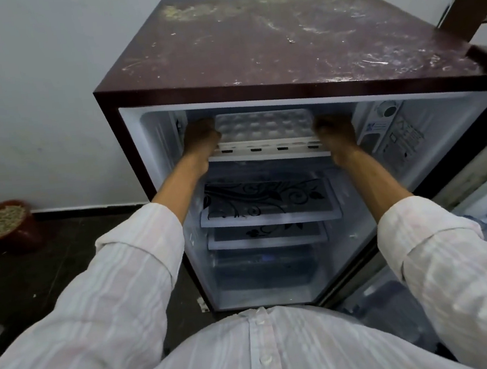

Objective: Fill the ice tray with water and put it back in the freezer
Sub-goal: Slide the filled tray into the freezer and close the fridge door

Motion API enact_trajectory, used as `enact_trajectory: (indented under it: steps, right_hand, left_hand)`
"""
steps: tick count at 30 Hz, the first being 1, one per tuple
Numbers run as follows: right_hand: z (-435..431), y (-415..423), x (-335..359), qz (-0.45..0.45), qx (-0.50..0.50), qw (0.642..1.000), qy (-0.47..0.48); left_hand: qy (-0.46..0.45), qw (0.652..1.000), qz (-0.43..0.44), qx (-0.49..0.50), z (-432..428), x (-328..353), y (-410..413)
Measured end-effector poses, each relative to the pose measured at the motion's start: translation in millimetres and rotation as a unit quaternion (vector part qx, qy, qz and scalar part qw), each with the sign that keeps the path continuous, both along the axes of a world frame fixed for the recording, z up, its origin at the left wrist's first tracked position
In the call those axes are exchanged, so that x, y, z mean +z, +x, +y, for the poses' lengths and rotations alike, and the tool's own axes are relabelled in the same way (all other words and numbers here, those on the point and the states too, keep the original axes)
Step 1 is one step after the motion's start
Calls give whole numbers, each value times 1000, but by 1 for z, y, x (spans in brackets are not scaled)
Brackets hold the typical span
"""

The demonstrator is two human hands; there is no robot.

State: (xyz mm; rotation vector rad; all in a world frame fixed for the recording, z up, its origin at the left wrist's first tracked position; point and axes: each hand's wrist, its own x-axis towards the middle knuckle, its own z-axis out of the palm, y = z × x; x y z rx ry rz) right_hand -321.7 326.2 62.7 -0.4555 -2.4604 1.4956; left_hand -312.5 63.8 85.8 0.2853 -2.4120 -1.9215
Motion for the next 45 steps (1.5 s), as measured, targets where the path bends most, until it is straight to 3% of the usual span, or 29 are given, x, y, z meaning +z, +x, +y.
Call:
enact_trajectory:
  steps: [7, 11, 15, 22, 26, 30, 35, 42, 45]
  right_hand:
    - [1, -42, -5, -9, -17, 998, 66]
    - [2, -51, -5, -30, -17, 993, 113]
    - [3, -60, -2, -28, -15, 993, 114]
    - [6, -64, -5, -8, 28, 995, 100]
    - [9, -55, -5, 18, 25, 982, 187]
    - [5, -30, -6, 83, 44, 964, 250]
    - [-11, 20, -7, 76, 103, 956, 263]
    - [-36, 116, -22, 121, 104, 936, 314]
    - [-40, 161, -31, 100, 101, 923, 357]
  left_hand:
    - [-57, 998, -2, -31, 5, -3, -28]
    - [-57, 998, 8, 5, 10, -6, -41]
    - [-70, 997, -5, 24, 11, -7, -54]
    - [-155, 988, 10, -25, 14, -7, -48]
    - [-177, 983, 23, -46, 11, -7, -35]
    - [-253, 963, 50, -77, 6, -10, -16]
    - [-338, 928, 105, -113, 8, -20, 23]
    - [-377, 892, 202, -143, 23, -35, 109]
    - [-386, 876, 237, -168, 30, -44, 146]
